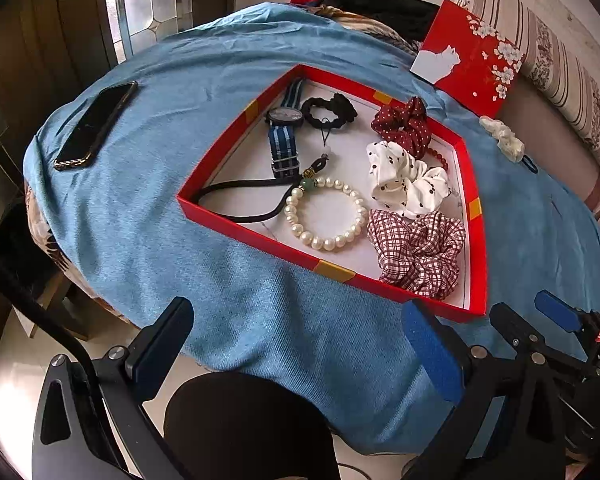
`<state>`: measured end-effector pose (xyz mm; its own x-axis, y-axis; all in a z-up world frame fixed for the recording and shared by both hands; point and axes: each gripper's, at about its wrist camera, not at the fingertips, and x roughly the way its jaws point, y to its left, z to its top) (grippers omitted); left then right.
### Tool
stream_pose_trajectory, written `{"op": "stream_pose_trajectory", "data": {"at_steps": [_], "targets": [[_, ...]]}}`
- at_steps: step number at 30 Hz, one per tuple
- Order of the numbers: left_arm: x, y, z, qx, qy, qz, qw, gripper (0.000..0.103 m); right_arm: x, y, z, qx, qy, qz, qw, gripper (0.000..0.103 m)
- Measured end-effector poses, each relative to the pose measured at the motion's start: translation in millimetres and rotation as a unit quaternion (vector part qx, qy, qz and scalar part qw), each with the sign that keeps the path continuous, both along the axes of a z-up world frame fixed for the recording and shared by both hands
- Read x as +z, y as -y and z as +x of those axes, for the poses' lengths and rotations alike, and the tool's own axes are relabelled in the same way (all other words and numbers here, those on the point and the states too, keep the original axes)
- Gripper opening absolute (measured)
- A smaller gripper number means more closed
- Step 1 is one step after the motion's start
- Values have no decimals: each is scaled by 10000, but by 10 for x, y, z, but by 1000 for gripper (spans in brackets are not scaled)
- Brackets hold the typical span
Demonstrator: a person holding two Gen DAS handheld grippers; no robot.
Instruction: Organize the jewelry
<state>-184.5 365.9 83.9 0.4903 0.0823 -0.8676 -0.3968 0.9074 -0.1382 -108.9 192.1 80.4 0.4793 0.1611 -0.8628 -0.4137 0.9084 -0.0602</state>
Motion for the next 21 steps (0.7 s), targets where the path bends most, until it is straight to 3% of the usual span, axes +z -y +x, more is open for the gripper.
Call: {"op": "stream_pose_trajectory", "data": {"at_steps": [21], "targets": [[-109,6,182,-65,-162,-97,9998,103,-83,-30,112,-19,-34,-43,10000,73]]}}
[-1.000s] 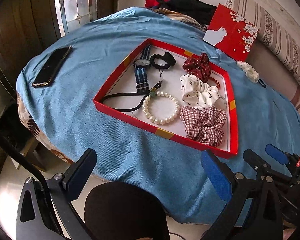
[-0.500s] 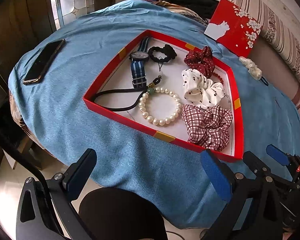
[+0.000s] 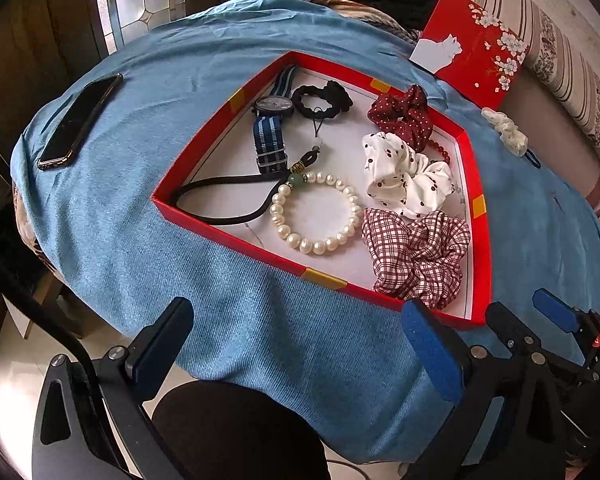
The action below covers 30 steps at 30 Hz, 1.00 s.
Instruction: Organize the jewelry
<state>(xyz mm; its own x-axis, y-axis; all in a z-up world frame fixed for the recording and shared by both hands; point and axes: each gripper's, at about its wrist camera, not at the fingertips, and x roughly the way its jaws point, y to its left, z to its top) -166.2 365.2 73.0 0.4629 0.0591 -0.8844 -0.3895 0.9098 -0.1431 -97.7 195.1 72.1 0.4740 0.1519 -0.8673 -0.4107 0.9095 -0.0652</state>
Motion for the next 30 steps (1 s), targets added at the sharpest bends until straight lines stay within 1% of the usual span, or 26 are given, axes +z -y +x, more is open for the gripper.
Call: {"op": "stream_pose_trajectory", "data": {"at_steps": [8,21,30], "targets": [[6,20,5,9,-9,40,10000,103,-6,13,-17,24,-1,20,10000,73],[95,70,-59,8,54,109,9999,103,36,54,-91,22,44,66,10000,74],[97,97,-82,-3,57,93,9999,103,38,29,-115,63,64,43,10000,74]]}}
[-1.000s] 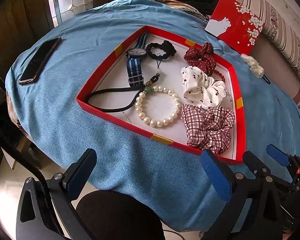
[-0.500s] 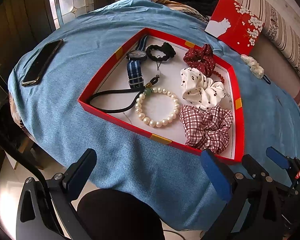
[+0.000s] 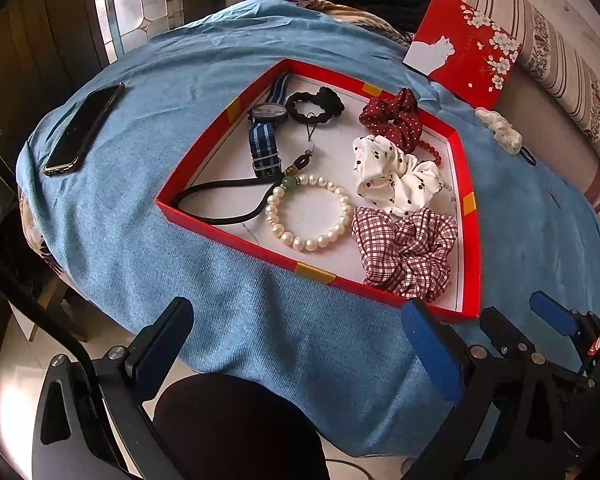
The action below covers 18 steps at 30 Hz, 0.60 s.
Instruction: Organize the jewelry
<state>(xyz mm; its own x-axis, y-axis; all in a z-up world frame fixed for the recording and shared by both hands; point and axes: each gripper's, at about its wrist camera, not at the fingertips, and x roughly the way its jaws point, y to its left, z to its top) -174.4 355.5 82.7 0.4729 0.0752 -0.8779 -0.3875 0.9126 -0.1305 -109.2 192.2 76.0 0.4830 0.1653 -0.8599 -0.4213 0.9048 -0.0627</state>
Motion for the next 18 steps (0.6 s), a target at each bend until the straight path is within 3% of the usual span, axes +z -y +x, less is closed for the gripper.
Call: {"op": "stream_pose_trajectory", "data": {"at_steps": [18], "targets": [[-45,-16,15,-33,-58,-7,10000,103,-35,-15,13,-18,-39,-28,10000,74]]}}
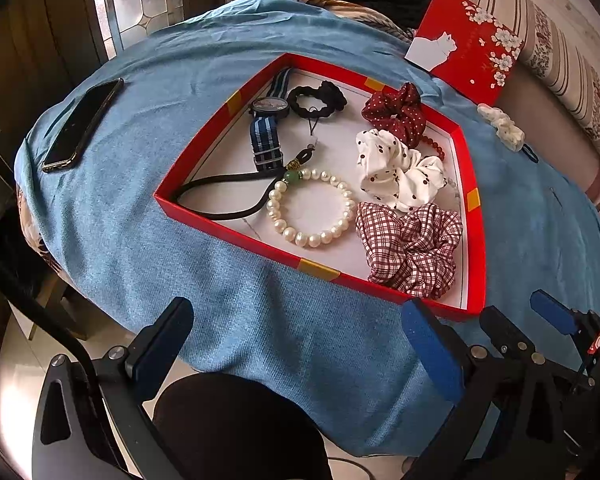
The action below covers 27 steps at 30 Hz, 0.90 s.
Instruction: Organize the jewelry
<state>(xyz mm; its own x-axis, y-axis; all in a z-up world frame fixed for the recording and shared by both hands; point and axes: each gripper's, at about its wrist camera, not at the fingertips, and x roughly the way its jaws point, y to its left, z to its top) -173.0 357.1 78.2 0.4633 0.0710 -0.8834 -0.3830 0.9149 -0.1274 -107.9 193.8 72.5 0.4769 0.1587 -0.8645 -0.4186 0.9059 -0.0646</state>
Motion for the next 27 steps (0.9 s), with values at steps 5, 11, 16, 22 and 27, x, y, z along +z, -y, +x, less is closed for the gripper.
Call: {"op": "stream_pose_trajectory", "data": {"at_steps": [5,11,16,22,27], "targets": [[-10,9,7,-6,-22,21,10000,103,-18,3,2,-13,-2,0,10000,75],[-31,-4,10,11,-53,-10,10000,103,-22,2,3,-18,-3,1,10000,75],[-43,-37,16,57,-66,-63,9999,103,-32,0,0,-18,-8,-10,10000,75],[-36,-69,0,121,-81,-39,9999,103,-47,-14,-9,23,-2,-32,10000,75],[-8,-82,-27,170,-70,-20,9998,103,-36,-22,-31,74,42,-42,10000,75]]}}
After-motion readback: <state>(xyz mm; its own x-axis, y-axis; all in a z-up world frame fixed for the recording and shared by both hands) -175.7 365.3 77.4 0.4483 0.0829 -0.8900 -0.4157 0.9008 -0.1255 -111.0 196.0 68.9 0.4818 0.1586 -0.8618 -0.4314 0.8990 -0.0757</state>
